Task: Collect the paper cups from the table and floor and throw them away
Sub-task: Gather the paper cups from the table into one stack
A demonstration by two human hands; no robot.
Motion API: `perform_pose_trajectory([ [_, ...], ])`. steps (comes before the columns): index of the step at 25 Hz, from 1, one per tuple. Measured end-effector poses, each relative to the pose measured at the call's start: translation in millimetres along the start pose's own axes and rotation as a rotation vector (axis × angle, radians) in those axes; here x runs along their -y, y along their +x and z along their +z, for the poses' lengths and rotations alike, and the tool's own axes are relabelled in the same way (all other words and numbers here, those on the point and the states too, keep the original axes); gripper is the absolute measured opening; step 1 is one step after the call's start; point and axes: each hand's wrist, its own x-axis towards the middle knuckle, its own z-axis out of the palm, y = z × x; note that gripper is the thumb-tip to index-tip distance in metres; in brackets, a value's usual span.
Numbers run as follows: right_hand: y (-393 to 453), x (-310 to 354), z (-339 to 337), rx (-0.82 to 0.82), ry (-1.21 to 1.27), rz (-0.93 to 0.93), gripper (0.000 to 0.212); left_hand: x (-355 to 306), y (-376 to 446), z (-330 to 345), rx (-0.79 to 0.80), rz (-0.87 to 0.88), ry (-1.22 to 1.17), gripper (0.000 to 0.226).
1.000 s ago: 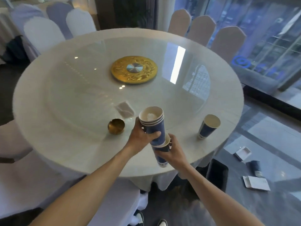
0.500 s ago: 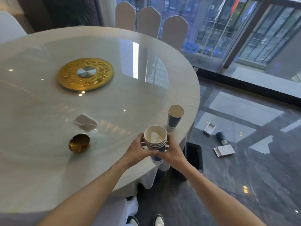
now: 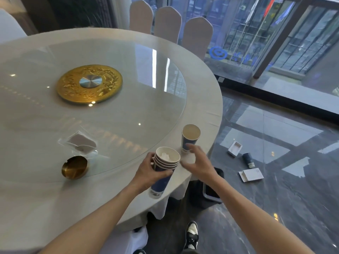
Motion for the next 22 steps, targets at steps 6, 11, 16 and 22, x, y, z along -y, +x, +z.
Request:
perform_pose_trajectory([
  [6,101.5,-28.2,-32.5,-0.070,-0.206,-0.019,0.120,-10.1,19.2,11.9,-0.191,-0.104,-0.053,0.090],
  [11,143.1,-61.2,-27.6,0.095,-0.151,0.001,0.125,-22.4,24.9,30.4,-0.361,-0.126,-0.099,0.080],
  [16,149.1,-84.3,-26.9,0.109,0.003,-0.022,0.108,-33.7,31.9,48.8,-0.443,-0.149,-0.110,0.078],
  [22,137.3,-102.8,-56.9,0.069,-0.048,-0.101,0.103,-83.2,76.6,51.9,-0.450,-0.043,-0.130,0.085],
])
